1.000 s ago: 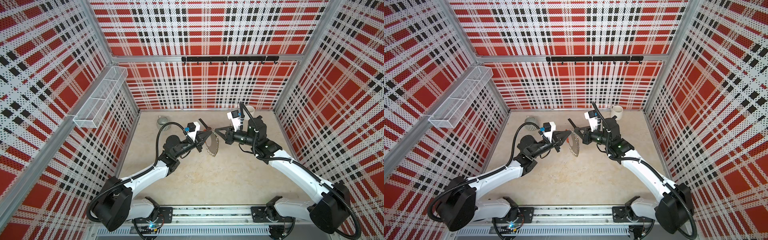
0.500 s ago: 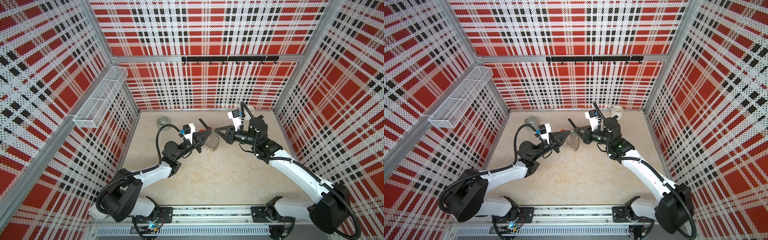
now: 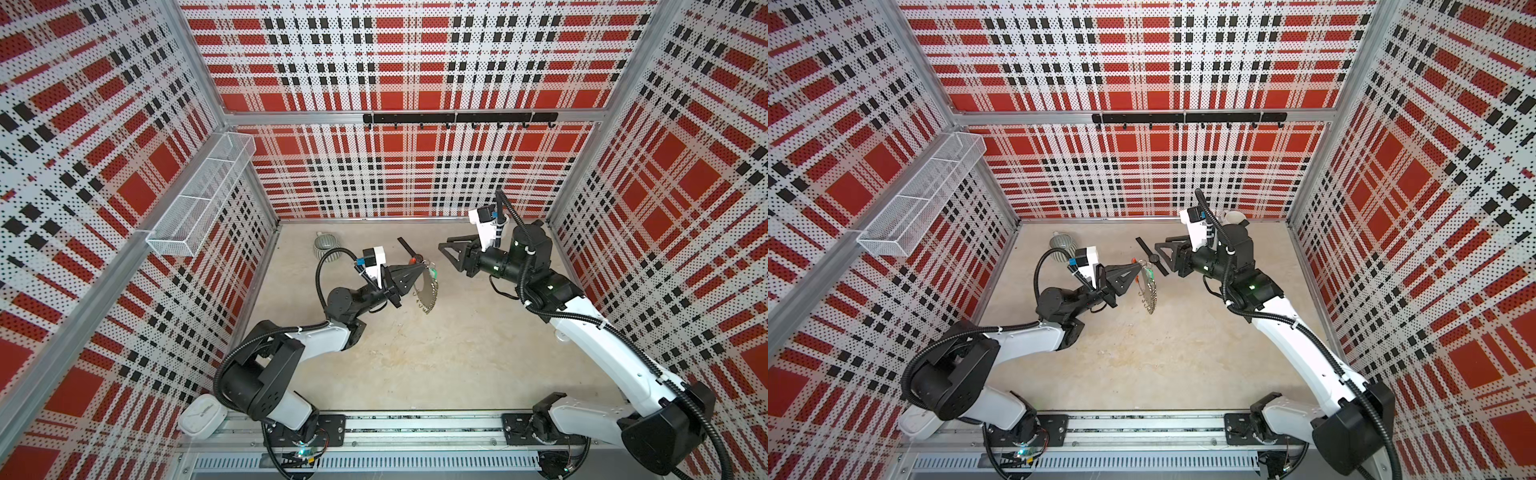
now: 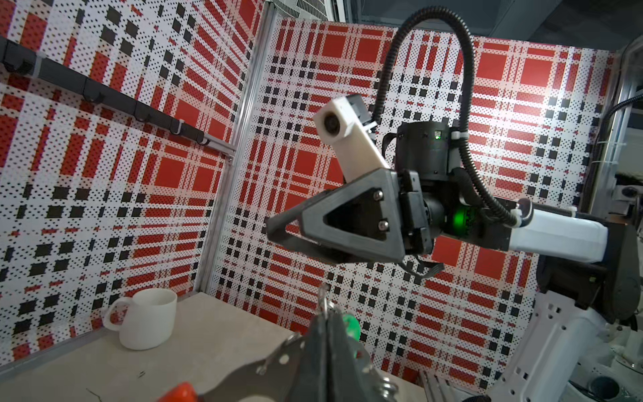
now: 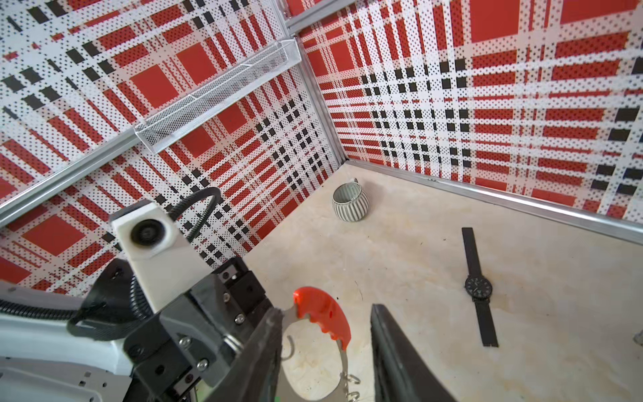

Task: Attach keys to a key ring
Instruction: Insert the key into the keyring.

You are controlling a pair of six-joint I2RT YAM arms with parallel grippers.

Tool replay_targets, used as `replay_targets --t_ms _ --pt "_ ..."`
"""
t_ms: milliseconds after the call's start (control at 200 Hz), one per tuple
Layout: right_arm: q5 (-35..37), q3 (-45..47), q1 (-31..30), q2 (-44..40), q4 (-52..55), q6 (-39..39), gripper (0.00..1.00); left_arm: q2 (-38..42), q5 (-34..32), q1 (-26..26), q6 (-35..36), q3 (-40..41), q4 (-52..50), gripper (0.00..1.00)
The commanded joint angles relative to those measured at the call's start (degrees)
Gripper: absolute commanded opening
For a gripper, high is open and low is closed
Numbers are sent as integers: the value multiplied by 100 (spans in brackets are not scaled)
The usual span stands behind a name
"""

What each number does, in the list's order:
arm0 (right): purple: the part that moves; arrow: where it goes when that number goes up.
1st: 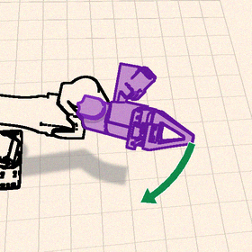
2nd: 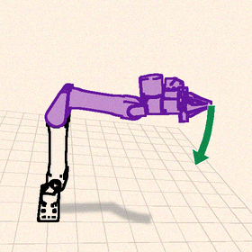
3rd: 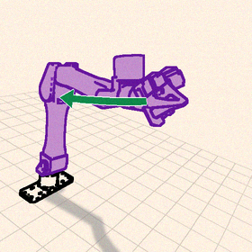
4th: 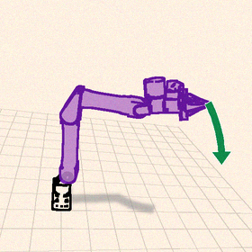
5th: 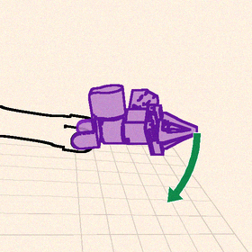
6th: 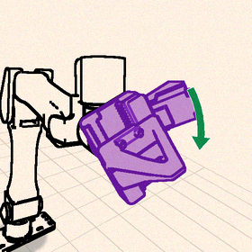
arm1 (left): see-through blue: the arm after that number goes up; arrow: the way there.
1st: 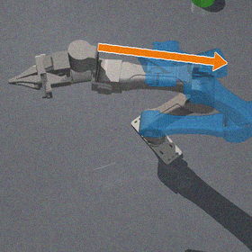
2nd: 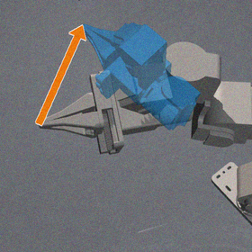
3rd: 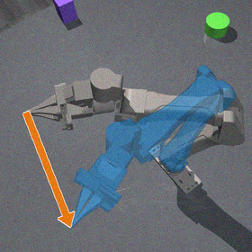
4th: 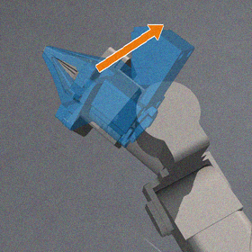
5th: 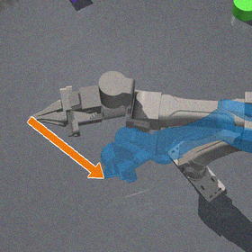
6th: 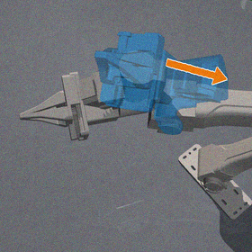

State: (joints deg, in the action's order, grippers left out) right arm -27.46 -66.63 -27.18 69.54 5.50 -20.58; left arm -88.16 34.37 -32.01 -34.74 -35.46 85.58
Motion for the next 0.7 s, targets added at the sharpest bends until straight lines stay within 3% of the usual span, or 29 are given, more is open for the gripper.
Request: replay_targets --t_ms 0,130,697 --pt "-493 -4 40 -107 -321 128 44 -43 168 110 -529 -171 811 0" --pt "-911 259 40 -57 -833 -59 43 -43 229 167 -569 -189 781 0" --pt "-1187 767 32 39 -1658 -560 44 318 -290 6 -379 159 175 0"
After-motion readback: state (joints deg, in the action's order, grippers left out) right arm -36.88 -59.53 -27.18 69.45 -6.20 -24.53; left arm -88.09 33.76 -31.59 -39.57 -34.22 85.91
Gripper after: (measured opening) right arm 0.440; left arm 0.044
